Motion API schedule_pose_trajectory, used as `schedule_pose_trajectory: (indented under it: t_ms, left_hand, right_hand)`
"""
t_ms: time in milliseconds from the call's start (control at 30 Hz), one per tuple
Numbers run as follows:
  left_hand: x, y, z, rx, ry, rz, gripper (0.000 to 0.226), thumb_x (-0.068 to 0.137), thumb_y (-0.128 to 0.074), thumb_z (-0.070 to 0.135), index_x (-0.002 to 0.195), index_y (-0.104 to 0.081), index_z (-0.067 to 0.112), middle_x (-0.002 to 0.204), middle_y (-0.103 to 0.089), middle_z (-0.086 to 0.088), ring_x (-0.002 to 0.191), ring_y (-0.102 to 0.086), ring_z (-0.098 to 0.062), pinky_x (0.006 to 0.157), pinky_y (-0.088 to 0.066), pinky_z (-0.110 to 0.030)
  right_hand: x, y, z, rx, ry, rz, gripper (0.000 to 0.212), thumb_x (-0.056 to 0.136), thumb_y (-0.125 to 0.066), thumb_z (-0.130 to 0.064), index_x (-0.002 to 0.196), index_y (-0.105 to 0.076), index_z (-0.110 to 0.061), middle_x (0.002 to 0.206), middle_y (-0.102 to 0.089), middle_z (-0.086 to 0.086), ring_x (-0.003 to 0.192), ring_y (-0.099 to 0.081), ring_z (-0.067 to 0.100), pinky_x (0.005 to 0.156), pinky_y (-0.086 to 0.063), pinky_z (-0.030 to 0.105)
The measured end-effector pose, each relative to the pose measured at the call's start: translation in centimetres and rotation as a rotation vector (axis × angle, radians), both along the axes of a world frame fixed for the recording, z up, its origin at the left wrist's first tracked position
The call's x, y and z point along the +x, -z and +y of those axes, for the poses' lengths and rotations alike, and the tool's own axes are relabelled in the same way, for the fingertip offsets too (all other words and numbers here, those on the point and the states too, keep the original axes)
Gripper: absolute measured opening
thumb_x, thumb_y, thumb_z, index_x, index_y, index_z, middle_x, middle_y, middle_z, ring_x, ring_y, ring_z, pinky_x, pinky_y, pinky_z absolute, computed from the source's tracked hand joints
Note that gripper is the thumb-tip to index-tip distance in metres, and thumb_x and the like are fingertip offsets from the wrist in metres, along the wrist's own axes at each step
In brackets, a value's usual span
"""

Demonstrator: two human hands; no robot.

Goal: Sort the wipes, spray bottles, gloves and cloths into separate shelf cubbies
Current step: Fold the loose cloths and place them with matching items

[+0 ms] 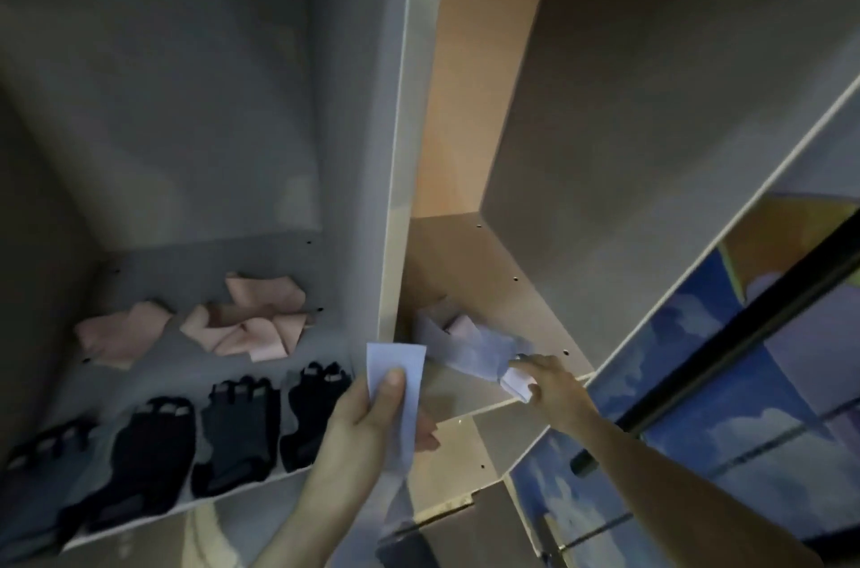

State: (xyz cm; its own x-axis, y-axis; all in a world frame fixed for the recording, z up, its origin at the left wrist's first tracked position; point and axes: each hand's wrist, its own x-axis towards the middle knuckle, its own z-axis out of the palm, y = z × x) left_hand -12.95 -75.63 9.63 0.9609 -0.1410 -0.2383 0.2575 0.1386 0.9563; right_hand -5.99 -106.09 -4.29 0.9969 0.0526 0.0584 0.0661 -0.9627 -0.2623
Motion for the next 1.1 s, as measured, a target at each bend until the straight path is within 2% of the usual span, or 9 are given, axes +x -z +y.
schedule_pose_trajectory:
  t_ms: [100,167,267,367,467,600,733,933,1100]
  left_hand:
    - [0.6,0.4,-1.7,-0.013,-0.102,0.016,0.036,0.09,-0.052,0.033,0.073,-0.066,0.004,0.062,-0.068,-0.007,0.062,-0.066,-0.019,0.06,-0.048,-0.022]
    - [1.2,0.5,-3.0,-0.023,-0.192,0.028,0.034,0.091,-0.052,0.03,0.068,-0.068,0.01,0.058,-0.07,-0.002,0.057,-0.066,-0.01,0.058,-0.048,-0.018]
    - [1.8,0.4,-5.3,-0.031,-0.283,0.038,0.036,0.094,-0.05,0.022,0.066,-0.066,0.006,0.052,-0.068,0.001,0.044,-0.061,-0.002,0.043,-0.042,-0.007]
    - [1.7,0.6,-6.7,-0.025,-0.396,0.013,0.041,0.094,-0.048,0.021,0.068,-0.064,-0.007,0.052,-0.066,-0.008,0.044,-0.062,-0.008,0.041,-0.042,-0.009]
    - [1.7,1.1,-7.6,-0.003,-0.477,-0.012,0.045,0.096,-0.047,0.025,0.076,-0.068,-0.009,0.067,-0.071,-0.02,0.056,-0.067,-0.016,0.048,-0.048,-0.012]
    - [2.5,1.6,-8.4,0.065,-0.555,-0.045,0.046,0.097,-0.045,0.028,0.075,-0.068,-0.004,0.063,-0.07,-0.017,0.056,-0.067,-0.022,0.062,-0.049,-0.03]
    - [3.4,1.1,-9.4,0.051,-0.596,-0.091,0.039,0.096,-0.048,0.033,0.079,-0.069,0.005,0.07,-0.07,-0.019,0.064,-0.066,-0.029,0.067,-0.05,-0.041]
    - [5.2,-1.2,-11.1,-0.016,-0.543,-0.155,0.033,0.097,-0.045,0.03,0.088,-0.06,0.003,0.067,-0.065,-0.016,0.054,-0.061,-0.023,0.051,-0.052,-0.022]
    - [6.5,-3.6,-11.8,0.022,-0.482,-0.261,0.031,0.094,-0.05,0.034,0.095,-0.064,0.007,0.068,-0.064,-0.014,0.061,-0.063,-0.024,0.059,-0.054,-0.026]
  right_hand:
    - [3.6,2.1,-2.1,-0.214,-0.224,0.115,0.043,0.059,-0.061,-0.014,0.099,-0.072,-0.023,0.096,-0.072,0.0,0.082,-0.071,0.024,0.057,-0.057,0.03]
    - [6.2,3.6,-3.1,-0.315,-0.312,0.148,0.048,0.041,-0.078,-0.021,0.087,-0.071,-0.033,0.086,-0.071,-0.01,0.078,-0.069,0.013,0.054,-0.053,0.023]
    - [9.1,4.1,-3.8,-0.298,-0.402,0.109,0.033,0.04,-0.075,-0.025,0.068,-0.059,-0.032,0.069,-0.061,-0.012,0.069,-0.062,0.011,0.053,-0.044,0.02]
    - [11.0,1.9,-3.3,0.003,-0.284,0.031,0.004,0.071,-0.066,-0.015,0.072,-0.069,-0.018,0.076,-0.064,0.002,0.07,-0.064,0.025,0.057,-0.046,0.028]
    - [13.0,-1.7,-3.6,0.379,-0.092,0.066,0.006,0.082,-0.068,-0.012,0.079,-0.072,-0.014,0.077,-0.068,0.003,0.073,-0.064,0.022,0.066,-0.047,0.032]
    - [14.9,-6.9,-4.1,0.728,-0.047,-0.065,0.023,0.083,-0.066,-0.002,0.068,-0.061,-0.019,0.067,-0.06,0.0,0.064,-0.053,0.003,0.064,-0.039,0.025]
    - [15.5,-11.6,-3.9,0.91,-0.11,-0.083,0.015,0.086,-0.06,0.004,0.076,-0.056,-0.007,0.066,-0.054,0.001,0.052,-0.049,-0.009,0.058,-0.037,0.008]
    - [15.7,-18.1,-3.7,1.047,-0.174,-0.223,0.029,0.082,-0.064,0.003,0.07,-0.057,-0.022,0.056,-0.063,-0.02,0.057,-0.051,-0.009,0.065,-0.041,0.017]
    - [12.1,-23.3,-2.7,1.206,-0.274,-0.271,0.023,0.082,-0.066,0.0,0.074,-0.061,-0.021,0.056,-0.064,-0.016,0.057,-0.052,-0.004,0.059,-0.042,0.009]
